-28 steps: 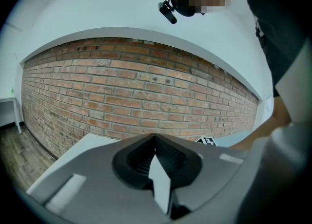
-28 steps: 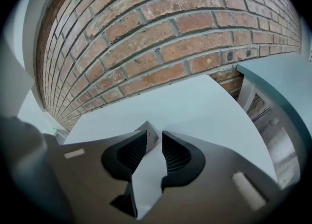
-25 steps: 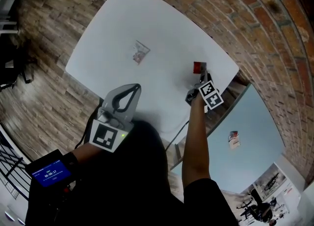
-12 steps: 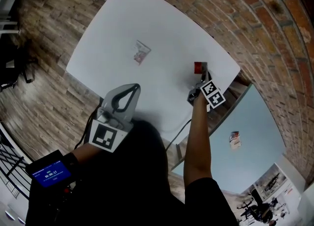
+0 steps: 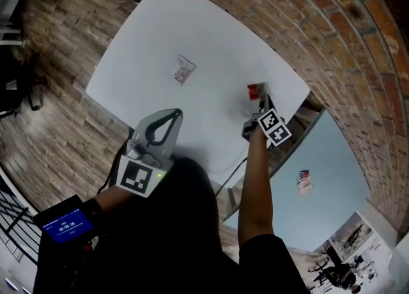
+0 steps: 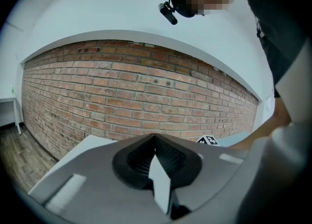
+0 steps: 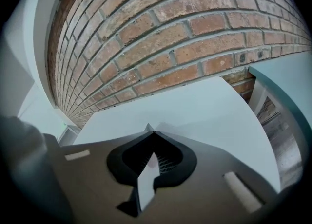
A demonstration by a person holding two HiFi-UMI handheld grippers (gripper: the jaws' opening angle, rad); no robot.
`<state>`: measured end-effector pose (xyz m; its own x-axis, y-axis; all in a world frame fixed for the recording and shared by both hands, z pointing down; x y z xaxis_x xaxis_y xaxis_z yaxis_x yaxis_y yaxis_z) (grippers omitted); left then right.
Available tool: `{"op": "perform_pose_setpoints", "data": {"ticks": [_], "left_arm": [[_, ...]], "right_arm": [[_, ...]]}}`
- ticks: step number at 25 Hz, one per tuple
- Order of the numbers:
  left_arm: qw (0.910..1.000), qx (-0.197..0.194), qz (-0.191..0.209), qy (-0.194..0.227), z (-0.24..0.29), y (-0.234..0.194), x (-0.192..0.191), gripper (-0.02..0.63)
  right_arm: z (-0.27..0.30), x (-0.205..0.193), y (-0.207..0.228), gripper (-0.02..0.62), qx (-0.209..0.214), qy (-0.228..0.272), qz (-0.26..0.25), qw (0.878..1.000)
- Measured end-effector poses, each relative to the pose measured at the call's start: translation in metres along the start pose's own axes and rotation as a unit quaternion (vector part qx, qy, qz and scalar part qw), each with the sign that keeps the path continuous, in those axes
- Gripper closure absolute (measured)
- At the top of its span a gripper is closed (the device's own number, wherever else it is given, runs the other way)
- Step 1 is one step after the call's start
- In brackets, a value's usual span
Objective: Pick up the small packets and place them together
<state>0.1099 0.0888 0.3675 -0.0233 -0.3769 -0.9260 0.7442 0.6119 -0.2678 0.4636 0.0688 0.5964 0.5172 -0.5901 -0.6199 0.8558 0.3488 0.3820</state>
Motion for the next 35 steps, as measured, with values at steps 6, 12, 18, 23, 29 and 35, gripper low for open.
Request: {"op": "perform_pose_setpoints", "data": {"ticks": [6, 12, 18, 23, 29, 35], "left_arm": [[1.0, 0.0, -0.001, 0.006, -0.003, -0.001, -0.002, 0.606], [0.9999, 0.007, -0.006, 0.012, -0.008, -0.006, -0.005, 0.606], [0.9997, 0.008, -0.015, 0.017, -0.009, -0.013, 0.001, 0.606], [0.9997, 0.0, -0.021, 0.016, -0.005, -0.015, 0.005, 0.606], [0.9994, 0.005, -0.025, 0.024, -0.015, -0.042, 0.009, 0.606], [0.9992, 0.013, -0.031, 0.023, -0.02, -0.054, 0.01, 0.606]], "right_arm": [[-0.014, -0.002, -0.019, 0.592, 0.032, 0.006, -0.01, 0.999], [-0.021, -0.005, -0.043, 0.591, 0.065, 0.005, -0.011, 0.998], [-0.015, -0.011, -0.08, 0.592, 0.104, -0.022, -0.019, 0.994], [-0.007, -0.015, -0.109, 0.592, 0.153, -0.059, -0.058, 0.985], [0.005, -0.028, -0.153, 0.591, 0.188, -0.097, -0.128, 0.969], [0.017, -0.047, -0.164, 0.591, 0.196, -0.136, -0.141, 0.961]]}}
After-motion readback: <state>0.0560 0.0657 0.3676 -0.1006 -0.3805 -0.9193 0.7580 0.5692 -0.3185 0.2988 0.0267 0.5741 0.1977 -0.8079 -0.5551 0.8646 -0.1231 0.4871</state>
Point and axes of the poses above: the fingertips, and each gripper's own axes: z forward along the fingers, y to its right, x out of its top, the point moved 7 cm from there along -z, backward along the fingers, and after that the axes turned 5 degrees about -z, right-handed, at the moved point
